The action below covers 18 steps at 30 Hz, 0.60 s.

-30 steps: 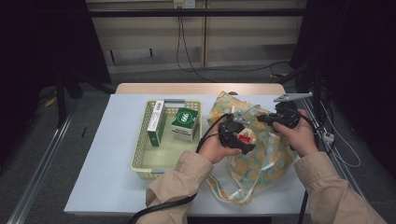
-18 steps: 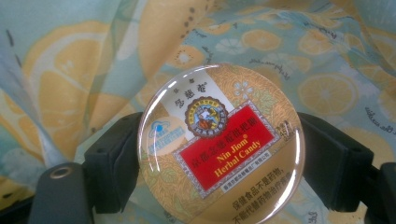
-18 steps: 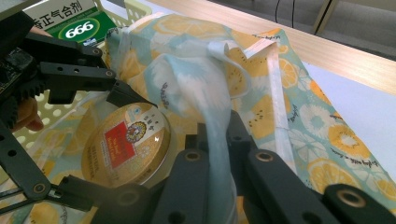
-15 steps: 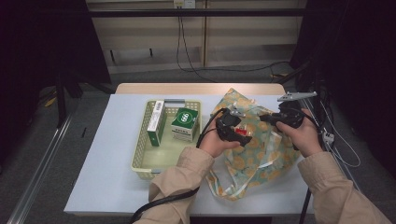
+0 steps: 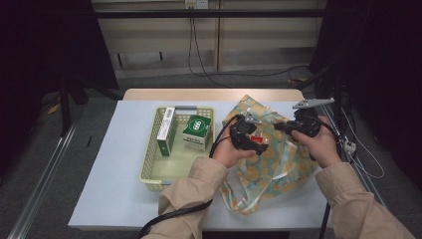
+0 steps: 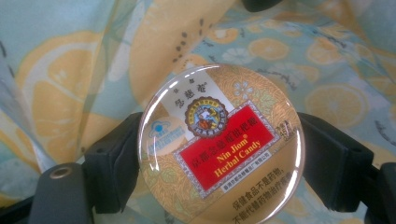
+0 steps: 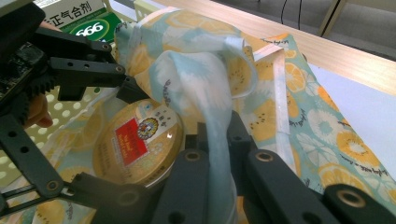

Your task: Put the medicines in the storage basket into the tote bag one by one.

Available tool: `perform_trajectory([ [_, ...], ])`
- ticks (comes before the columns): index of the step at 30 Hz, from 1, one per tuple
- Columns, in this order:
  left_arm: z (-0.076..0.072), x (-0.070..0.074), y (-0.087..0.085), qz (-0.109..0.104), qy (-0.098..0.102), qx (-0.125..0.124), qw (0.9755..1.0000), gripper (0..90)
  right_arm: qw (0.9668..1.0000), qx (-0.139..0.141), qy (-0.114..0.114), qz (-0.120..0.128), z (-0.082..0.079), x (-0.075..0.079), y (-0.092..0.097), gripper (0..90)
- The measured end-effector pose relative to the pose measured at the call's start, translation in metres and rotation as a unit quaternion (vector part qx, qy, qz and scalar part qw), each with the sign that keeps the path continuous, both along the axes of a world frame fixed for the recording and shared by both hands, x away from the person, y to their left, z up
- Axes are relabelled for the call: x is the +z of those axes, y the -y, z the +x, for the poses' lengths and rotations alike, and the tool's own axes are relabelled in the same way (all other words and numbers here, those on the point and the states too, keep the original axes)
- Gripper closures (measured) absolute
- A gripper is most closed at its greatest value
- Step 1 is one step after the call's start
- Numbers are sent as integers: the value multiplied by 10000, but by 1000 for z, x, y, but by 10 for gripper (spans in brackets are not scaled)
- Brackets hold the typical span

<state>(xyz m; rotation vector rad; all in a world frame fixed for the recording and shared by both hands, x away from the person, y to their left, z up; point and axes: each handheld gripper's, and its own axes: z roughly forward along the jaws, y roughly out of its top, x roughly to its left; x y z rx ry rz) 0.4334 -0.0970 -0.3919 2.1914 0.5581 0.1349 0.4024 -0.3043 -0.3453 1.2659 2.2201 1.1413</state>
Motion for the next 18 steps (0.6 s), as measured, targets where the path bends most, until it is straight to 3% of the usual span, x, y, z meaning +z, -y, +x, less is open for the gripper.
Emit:
perform_trajectory([
  [8,14,-2,9,122,26,69,9999,205,10000,81,-4,0,0,-1,-4,887],
  [11,23,-5,16,158,81,114,9998,205,9999,60,3,142,2,1,-3,887],
  [14,33,-9,23,-102,107,229,9996,201,9999,46,9,144,4,3,-4,887],
  [16,39,-12,25,-265,-20,293,9992,177,9998,42,5,176,6,3,-3,887],
  [18,40,-11,24,-203,-63,333,9992,145,9998,-4,-12,180,7,2,-2,887],
])
